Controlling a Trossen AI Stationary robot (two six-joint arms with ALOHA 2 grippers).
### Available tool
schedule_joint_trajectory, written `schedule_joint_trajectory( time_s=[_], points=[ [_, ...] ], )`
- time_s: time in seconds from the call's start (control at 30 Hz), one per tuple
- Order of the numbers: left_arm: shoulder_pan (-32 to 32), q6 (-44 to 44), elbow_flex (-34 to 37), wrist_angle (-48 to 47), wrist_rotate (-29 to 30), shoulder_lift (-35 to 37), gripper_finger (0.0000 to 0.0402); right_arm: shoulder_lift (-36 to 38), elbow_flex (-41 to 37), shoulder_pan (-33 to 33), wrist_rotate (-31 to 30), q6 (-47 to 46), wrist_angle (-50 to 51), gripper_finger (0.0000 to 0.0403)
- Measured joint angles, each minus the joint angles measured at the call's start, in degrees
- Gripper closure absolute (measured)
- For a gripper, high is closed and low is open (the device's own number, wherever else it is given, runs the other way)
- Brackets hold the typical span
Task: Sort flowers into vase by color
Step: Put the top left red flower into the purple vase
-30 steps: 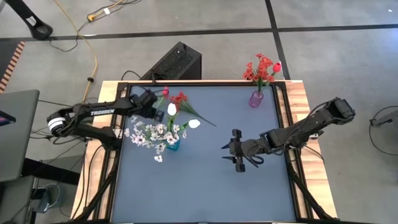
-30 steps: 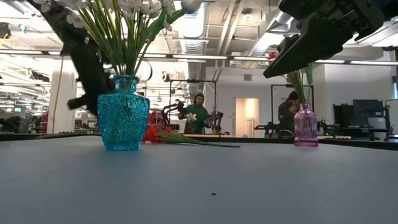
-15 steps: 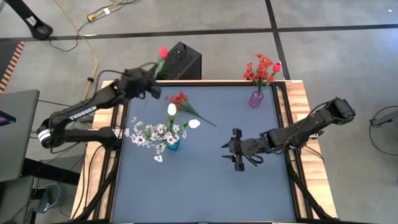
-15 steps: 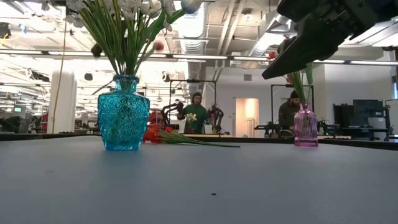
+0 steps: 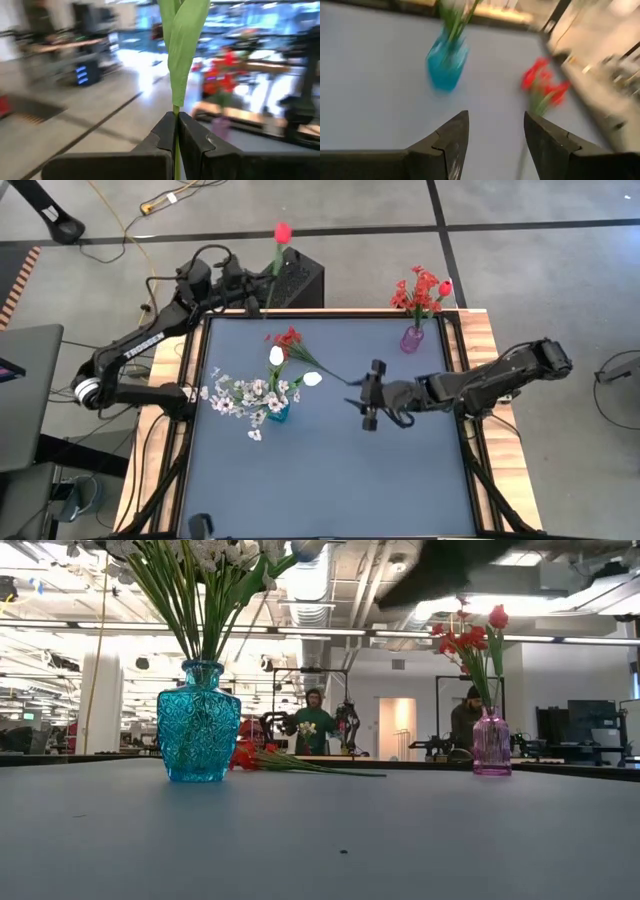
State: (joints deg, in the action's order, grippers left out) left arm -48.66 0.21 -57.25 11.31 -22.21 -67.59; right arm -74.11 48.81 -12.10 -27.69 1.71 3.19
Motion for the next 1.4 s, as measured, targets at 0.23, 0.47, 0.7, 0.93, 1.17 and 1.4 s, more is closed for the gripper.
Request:
schedule_joint_trajectory(
  time_s=[0.23, 0.47, 0.7, 0.93, 1.17, 1.4],
  points=[
    [0.0, -2.6, 0.0, 16.6, -10.1, -4.9, 0.0401, 0.0, 14.7, 6.7, -4.2, 16.6, -1.7, 0.0186],
    [1.7, -4.4, 0.0, 25.7, -19.5, -7.3, 0.0401, -0.3, 25.2, 19.2, 15.3, 19.8, -4.5, 0.0186],
    [5.0, -2.7, 0.0, 29.3, -18.5, -7.6, 0.0401, -2.4, 27.4, 29.1, 33.1, 13.8, -10.6, 0.0186],
    [8.1, -2.4, 0.0, 29.4, -17.9, -7.5, 0.0401, -12.7, 30.7, 31.1, 35.2, 11.9, -14.7, 0.0186],
    [8.3, -3.0, 0.0, 27.1, -18.0, -7.5, 0.0401, -20.8, 39.2, 31.0, 35.2, 11.4, -9.8, 0.0186],
    [8.3, -2.9, 0.0, 26.6, -18.8, -7.5, 0.0401, -24.3, 44.1, 31.0, 35.3, 10.3, -7.0, 0.019]
  ],
)
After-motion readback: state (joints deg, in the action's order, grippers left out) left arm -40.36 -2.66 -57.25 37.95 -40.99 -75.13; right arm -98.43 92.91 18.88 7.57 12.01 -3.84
